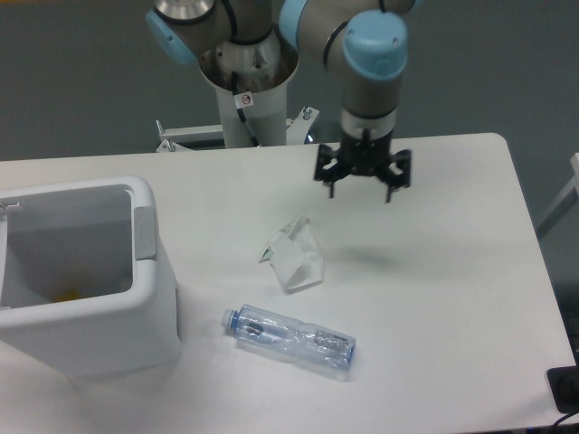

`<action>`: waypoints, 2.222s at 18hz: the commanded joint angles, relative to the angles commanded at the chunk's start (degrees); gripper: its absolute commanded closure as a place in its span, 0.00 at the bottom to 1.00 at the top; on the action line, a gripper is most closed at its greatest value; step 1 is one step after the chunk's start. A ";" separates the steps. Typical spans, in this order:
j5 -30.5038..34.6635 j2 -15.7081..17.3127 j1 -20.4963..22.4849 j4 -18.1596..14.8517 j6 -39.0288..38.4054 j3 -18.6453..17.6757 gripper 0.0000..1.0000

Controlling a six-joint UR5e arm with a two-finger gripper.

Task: Place the trash in the trash can
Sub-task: 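Move the open gripper down over the crumpled clear plastic wrapper, then close the gripper on the wrapper and lift it, then carry the wrapper over the white bin and open the gripper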

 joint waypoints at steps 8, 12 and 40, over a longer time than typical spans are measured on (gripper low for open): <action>1.11 -8.35 -5.45 8.17 -1.43 -1.68 0.02; 4.55 -10.72 -5.54 8.70 -1.34 -0.63 0.24; -18.91 11.67 -12.71 6.77 -41.94 21.72 1.00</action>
